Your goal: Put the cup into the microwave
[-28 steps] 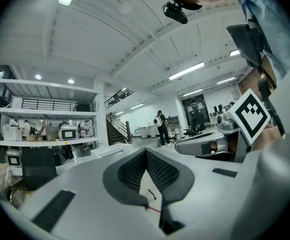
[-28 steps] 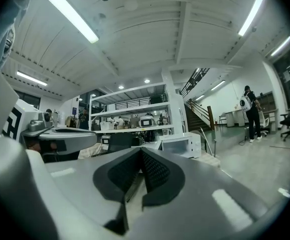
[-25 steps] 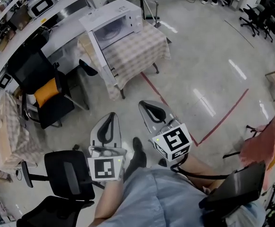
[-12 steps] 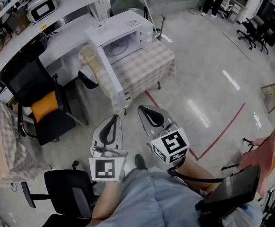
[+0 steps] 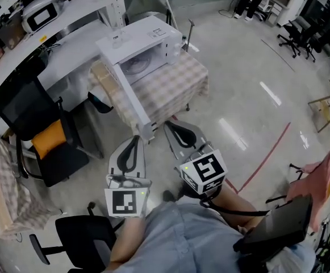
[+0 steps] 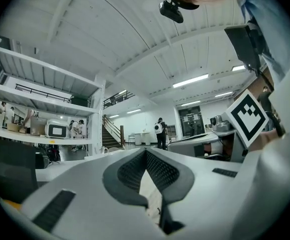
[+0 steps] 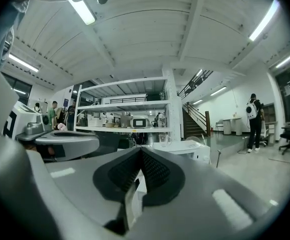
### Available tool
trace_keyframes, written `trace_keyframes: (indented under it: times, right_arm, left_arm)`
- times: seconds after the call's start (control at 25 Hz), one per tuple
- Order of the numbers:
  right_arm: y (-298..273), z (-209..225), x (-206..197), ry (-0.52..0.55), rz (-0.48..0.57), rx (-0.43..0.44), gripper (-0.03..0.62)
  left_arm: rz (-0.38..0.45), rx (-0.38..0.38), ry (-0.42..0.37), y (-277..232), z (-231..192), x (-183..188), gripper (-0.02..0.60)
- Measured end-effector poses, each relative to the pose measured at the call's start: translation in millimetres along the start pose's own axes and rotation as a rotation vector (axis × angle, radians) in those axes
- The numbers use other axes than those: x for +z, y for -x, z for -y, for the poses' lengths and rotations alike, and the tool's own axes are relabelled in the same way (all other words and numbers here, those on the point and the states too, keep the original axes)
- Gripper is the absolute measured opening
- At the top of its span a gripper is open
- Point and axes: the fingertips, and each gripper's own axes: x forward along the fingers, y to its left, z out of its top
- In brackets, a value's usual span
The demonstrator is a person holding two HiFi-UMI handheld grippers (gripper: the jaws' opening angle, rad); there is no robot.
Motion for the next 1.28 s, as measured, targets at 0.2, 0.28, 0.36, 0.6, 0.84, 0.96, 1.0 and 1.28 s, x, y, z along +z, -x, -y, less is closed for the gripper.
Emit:
trace_keyframes:
  times: [0.2,0.28,0.36,0.6,0.84,0.96,1.0,1.28]
  right_arm:
    - [-16.2,15.7,2.0,-0.021,0.014,-0.004,0.002]
    - [-24.9,26.6,1.6,-0.025,0.022,-0.006,0.002]
    - [-36.3,39.4,-0.6,-0.034,0.023,-0.007,0.002]
    - [-87.0,80.5,-3.7,-0.057,0.014,0.028,0.002]
    - [-144.1,120.3,-0.5,-0.082,0.01,0.087,0.002]
    - [-168.8,137.6,2.1,-0.089,0.011,0.12,0.002]
    - [-176.4,143.1,3.4,-0.09,0.013,0.132,0.002]
    - [-218.1,177.8,6.9,-0.105,0.011,0.183,0.003]
  left_arm:
    - [-0.027,-0.004,0.005,-20.2,-8.6,-9.1,0.005]
    - [-0.03,-0.003,0.0,-32.8,-12.3,-9.9,0.005]
    - [-0.033,0.002,-0.001,-48.1,-17.3,-10.2,0.005]
    - [-0.07,0.029,-0.013,-105.2,-41.0,-16.7,0.005]
    - [-0.09,0.09,-0.026,-162.0,-70.7,-12.8,0.005]
    - [-0.108,0.119,-0.039,-187.2,-84.4,-10.5,0.005]
    - [-0.108,0.13,-0.045,-195.6,-89.0,-8.7,0.005]
    - [-0.111,0.187,-0.058,-244.7,-109.6,-1.1,0.005]
